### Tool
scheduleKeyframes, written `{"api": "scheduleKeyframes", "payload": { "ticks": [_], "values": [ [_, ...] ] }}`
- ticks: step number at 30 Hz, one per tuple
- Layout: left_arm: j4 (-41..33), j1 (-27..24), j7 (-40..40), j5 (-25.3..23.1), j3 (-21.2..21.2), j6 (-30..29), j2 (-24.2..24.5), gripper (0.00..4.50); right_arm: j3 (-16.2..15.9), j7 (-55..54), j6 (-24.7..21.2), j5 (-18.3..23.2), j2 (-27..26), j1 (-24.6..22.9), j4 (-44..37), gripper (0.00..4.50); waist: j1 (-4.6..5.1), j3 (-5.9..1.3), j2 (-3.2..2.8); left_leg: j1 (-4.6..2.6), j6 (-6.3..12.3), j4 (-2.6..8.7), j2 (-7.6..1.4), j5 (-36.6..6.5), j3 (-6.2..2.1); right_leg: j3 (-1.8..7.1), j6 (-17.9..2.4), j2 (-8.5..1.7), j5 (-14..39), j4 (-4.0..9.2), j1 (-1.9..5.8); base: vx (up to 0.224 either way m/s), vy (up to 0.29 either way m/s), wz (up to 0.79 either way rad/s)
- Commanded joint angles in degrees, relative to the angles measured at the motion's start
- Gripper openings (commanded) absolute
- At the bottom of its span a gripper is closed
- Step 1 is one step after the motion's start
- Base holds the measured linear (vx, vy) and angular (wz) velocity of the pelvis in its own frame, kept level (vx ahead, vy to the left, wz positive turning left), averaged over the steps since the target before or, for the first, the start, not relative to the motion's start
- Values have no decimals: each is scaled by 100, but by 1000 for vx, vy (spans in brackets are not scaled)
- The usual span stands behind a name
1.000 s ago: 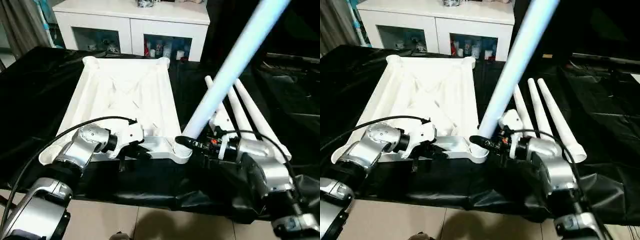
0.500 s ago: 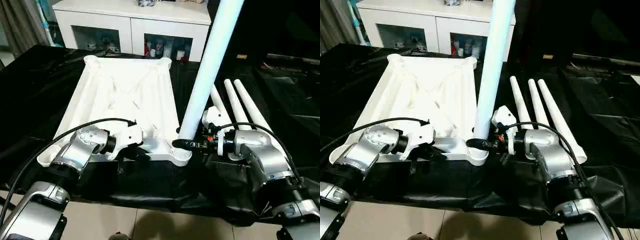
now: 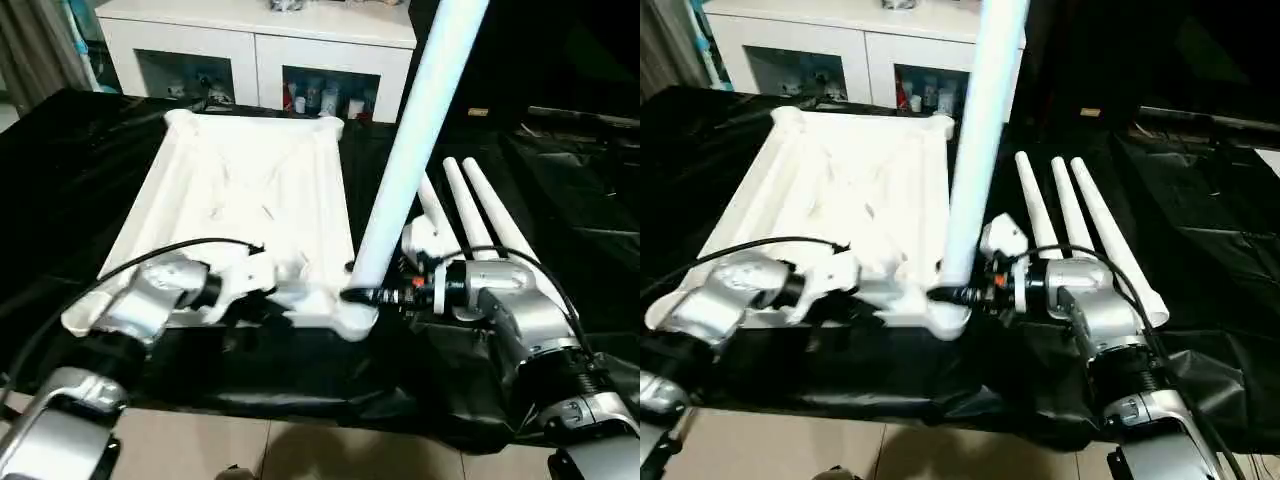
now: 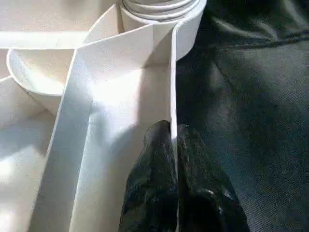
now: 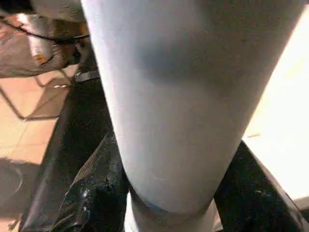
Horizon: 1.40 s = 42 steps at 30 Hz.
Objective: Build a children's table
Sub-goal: Insert table leg to table base
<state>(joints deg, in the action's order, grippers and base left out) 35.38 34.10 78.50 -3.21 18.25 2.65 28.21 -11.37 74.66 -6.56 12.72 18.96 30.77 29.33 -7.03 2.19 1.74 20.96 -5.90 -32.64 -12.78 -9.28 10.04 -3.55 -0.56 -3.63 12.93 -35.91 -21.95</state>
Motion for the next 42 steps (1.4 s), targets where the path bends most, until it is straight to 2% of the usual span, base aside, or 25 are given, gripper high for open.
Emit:
{"api": "scheduleKeyframes", "payload": {
  "ticks": [1,8,12,13,14,15,16,17,18,20,22,23,24,25,26,27,29,30,31,32,33,36,37,41,42],
  "values": [
    [-307,9,271,239,94,167,-109,0,-489,310,-146,-285,13,-269,521,186,57,-189,-29,-72,202,405,-112,-1304,-1,265,-1156,-400,567,436,170,0,0,0],
    [-167,116,85,89,79,199,-70,0,-486,203,29,-356,-113,-187,748,186,105,-154,-22,-80,191,429,-112,-1496,3,268,-1182,-408,802,474,157,0,0,0],
    [-105,118,-15,89,-18,14,-43,0,-315,-543,261,-581,-335,-55,1312,186,122,-122,-15,-106,68,477,-125,-1837,-16,289,-1047,-443,1531,548,127,0,0,0],
    [-103,114,-39,93,-33,-27,-44,0,-297,-705,274,-627,-361,-30,1400,186,148,-100,-13,-112,16,491,-112,-1984,-22,291,-1011,-446,1789,575,111,0,0,0],
    [-108,102,-198,78,-90,-267,-64,0,-192,-1445,253,-774,-488,101,1826,186,181,-90,-2,-123,-56,508,-112,-2119,-40,292,-952,-457,2100,597,103,0,0,0],
    [-108,102,-198,78,-90,-267,-64,0,-192,-1445,253,-774,-488,101,1826,186,210,-66,-5,-135,-109,518,-107,-2232,-47,294,-930,-462,2310,609,79,0,0,0],
    [-114,99,-286,60,-110,-386,-76,0,-139,-1778,216,-821,-548,165,2021,186,248,-54,15,-134,-155,535,-95,-2349,-84,280,-810,-480,2729,655,106,0,0,0],
    [-159,94,-429,26,-127,-600,-111,0,-62,-2221,174,-859,-627,240,2242,185,276,-47,4,-105,-185,557,-96,-2390,-117,268,-706,-499,3011,679,121,0,0,0],
    [-159,94,-429,26,-127,-600,-111,0,-62,-2221,174,-859,-627,240,2242,185,298,-44,6,-101,-212,566,-99,-2432,-130,258,-664,-494,3099,675,116,-60,0,-20],
    [-341,93,-839,99,-258,-1395,-338,0,228,-3168,7,-748,-872,414,2694,185,351,-33,38,-149,-235,557,-85,-2654,-163,244,-581,-506,3465,738,57,-27,3,-8],
    [-341,93,-839,99,-258,-1395,-338,0,228,-3168,7,-748,-872,414,2694,185,399,-32,28,-144,-217,555,-80,-2679,-172,233,-604,-501,3457,750,58,-31,13,-10],
    [-386,132,-1258,92,-368,-1881,-531,0,399,-3666,-52,-652,-1020,516,2919,185,412,-39,50,-126,-176,568,-82,-2693,-176,219,-585,-490,3384,762,75,0,0,0],
    [-386,132,-1258,92,-368,-1881,-531,0,399,-3666,-52,-652,-1020,516,2919,185,431,-33,30,-132,-210,578,-96,-2713,-170,231,-626,-484,3289,740,60,0,0,0],
    [-332,225,-1873,108,-570,-2441,-822,0,515,-4202,-21,-608,-1158,628,3169,185,421,-48,28,-168,-229,568,-85,-2787,-166,222,-653,-468,3243,744,35,0,0,0],
    [-332,225,-1873,108,-570,-2441,-822,0,515,-4202,-21,-608,-1158,628,3169,185,421,-48,28,-168,-229,568,-85,-2787,-166,222,-653,-468,3243,744,35,0,0,0],
    [-281,324,-2403,125,-734,-2896,-1123,0,664,-4780,6,-523,-1316,747,3405,185,443,-22,33,-242,-269,532,-73,-2958,-150,236,-715,-471,3278,778,-27,0,0,0],
    [-256,431,-2954,170,-920,-3383,-1507,0,866,-5456,42,-395,-1541,913,3725,185,490,8,43,-298,-217,523,-21,-3383,-188,130,-502,-441,3679,864,-52,-24,25,-5],
    [-272,447,-3005,154,-914,-3434,-1564,0,895,-5578,36,-378,-1597,950,3789,185,490,8,43,-298,-217,523,-21,-3383,-188,130,-502,-441,3679,864,-52,0,0,0],
    [-290,464,-3058,137,-908,-3487,-1625,0,926,-5707,29,-361,-1655,990,3857,185,496,-13,10,-299,-172,547,3,-3591,-254,45,-302,-466,3845,927,-11,-17,55,-14],
    [-334,495,-3140,50,-861,-3527,-1681,0,985,-5889,4,-317,-1761,1058,3964,185,501,-38,7,-298,-147,553,1,-3611,-264,39,-290,-477,3777,943,8,-17,55,-14],
    [-380,523,-3181,7,-833,-3575,-1708,0,1014,-6018,8,-311,-1845,1122,4045,185,506,-50,-34,-273,-145,589,-16,-3668,-297,38,-332,-493,3558,930,36,0,0,0],
    [-439,549,-3263,-74,-781,-3586,-1693,0,1040,-6170,33,-323,-1947,1206,4140,185,533,-19,-102,-283,-188,655,-40,-4060,-339,-47,-392,-458,3146,947,52,0,0,0],
    [-416,562,-3284,-108,-763,-3538,-1647,0,1048,-6210,42,-335,-1988,1244,4166,185,549,-34,-93,-315,-211,663,-40,-4269,-352,-85,-403,-466,3071,964,53,0,0,0],
    [-440,557,-3396,-211,-719,-3517,-1553,0,1110,-6309,79,-401,-2062,1354,4270,185,546,-29,-81,-357,-185,643,-23,-4263,-337,-76,-349,-501,3284,1015,9,0,0,0],
    [-440,557,-3396,-211,-719,-3517,-1553,0,1110,-6310,79,-402,-2062,1355,4271,185,546,-31,-98,-363,-193,639,-21,-4283,-338,-77,-346,-503,3293,1014,4,0,0,0]
  ]
}}
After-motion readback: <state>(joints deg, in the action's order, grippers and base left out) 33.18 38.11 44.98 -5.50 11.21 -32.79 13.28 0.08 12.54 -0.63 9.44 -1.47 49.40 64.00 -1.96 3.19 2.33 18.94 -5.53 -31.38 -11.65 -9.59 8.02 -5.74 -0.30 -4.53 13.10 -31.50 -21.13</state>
